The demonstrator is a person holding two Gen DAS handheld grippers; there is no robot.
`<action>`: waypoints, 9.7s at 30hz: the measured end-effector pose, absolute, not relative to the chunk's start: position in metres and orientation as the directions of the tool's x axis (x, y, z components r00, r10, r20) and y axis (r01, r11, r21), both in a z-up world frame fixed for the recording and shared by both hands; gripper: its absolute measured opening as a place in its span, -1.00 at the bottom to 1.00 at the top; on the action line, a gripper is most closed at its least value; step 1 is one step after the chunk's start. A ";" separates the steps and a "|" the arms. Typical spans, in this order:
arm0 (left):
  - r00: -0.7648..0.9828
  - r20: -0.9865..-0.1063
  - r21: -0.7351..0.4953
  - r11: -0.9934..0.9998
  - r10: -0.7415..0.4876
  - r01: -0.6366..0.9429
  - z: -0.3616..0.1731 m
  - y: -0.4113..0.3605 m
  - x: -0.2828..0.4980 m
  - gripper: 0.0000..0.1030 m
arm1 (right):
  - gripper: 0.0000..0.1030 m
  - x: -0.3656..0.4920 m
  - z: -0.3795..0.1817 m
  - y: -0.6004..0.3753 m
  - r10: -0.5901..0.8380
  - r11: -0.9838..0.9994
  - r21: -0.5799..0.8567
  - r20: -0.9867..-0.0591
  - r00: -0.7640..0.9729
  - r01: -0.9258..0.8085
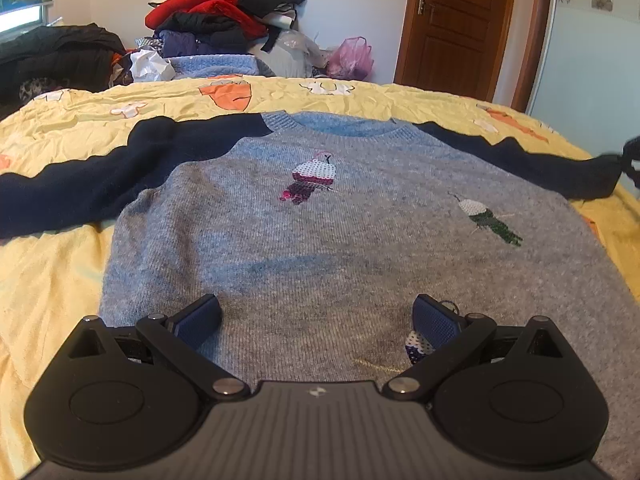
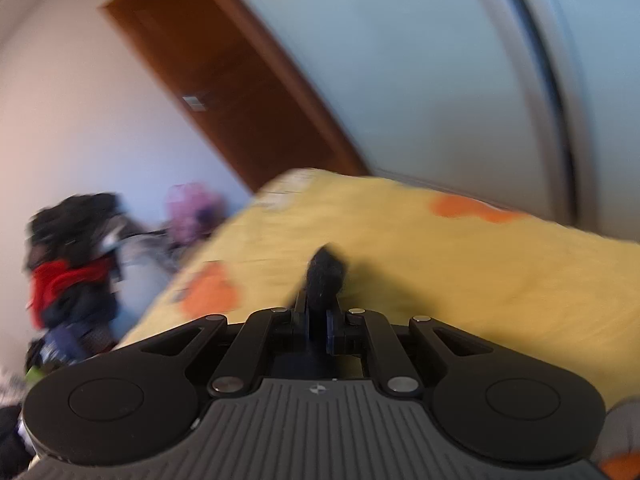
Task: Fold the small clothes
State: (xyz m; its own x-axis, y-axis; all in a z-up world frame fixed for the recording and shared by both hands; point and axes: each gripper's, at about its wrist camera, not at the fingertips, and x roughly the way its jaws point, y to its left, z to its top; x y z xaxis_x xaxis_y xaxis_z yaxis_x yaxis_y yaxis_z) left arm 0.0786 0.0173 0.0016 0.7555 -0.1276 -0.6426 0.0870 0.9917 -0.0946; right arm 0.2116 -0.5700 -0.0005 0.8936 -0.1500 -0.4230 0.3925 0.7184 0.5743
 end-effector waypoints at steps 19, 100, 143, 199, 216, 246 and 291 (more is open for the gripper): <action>0.776 -0.596 -0.231 0.970 -0.208 0.083 0.002 0.037 0.075 1.00 | 0.26 0.156 0.009 -0.237 0.486 0.789 0.582 -0.396 0.779 -0.197; 0.744 -0.592 -0.514 0.857 -0.310 -0.051 -0.009 0.096 0.168 -0.86 | 0.96 0.253 -0.023 -0.281 0.129 0.991 0.063 -0.670 0.731 -0.117; 0.841 -0.535 -0.767 0.372 0.077 -0.522 -0.009 0.417 0.075 0.04 | 0.99 0.223 -0.022 -0.219 0.215 0.968 0.038 -0.635 0.742 -0.249; 0.916 -0.395 -0.852 0.344 0.070 -0.394 0.010 0.275 0.107 0.57 | 1.00 0.221 -0.018 -0.236 0.297 0.955 0.174 -0.593 0.748 -0.241; 0.867 -0.498 -0.831 0.294 -0.015 -0.473 -0.021 0.295 0.179 -0.41 | 1.00 0.222 -0.019 -0.231 0.281 0.959 0.148 -0.602 0.748 -0.241; 0.746 -0.412 -0.835 0.544 -0.524 -0.079 -0.043 0.063 0.179 -0.88 | 0.99 0.221 -0.018 -0.244 0.334 0.941 0.242 -0.568 0.752 -0.235; 0.928 -0.364 -0.559 0.816 -0.078 -0.151 0.010 0.037 0.127 0.57 | -0.63 0.267 0.048 -0.278 0.547 0.819 0.541 -0.637 0.543 -0.192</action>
State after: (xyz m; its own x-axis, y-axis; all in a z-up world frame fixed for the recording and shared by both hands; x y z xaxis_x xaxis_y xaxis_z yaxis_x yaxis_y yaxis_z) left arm 0.1274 0.0372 0.0099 0.9284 -0.0776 -0.3635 -0.1506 0.8156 -0.5586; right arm 0.2668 -0.2777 0.0477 0.5432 0.5472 -0.6368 -0.1915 0.8192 0.5406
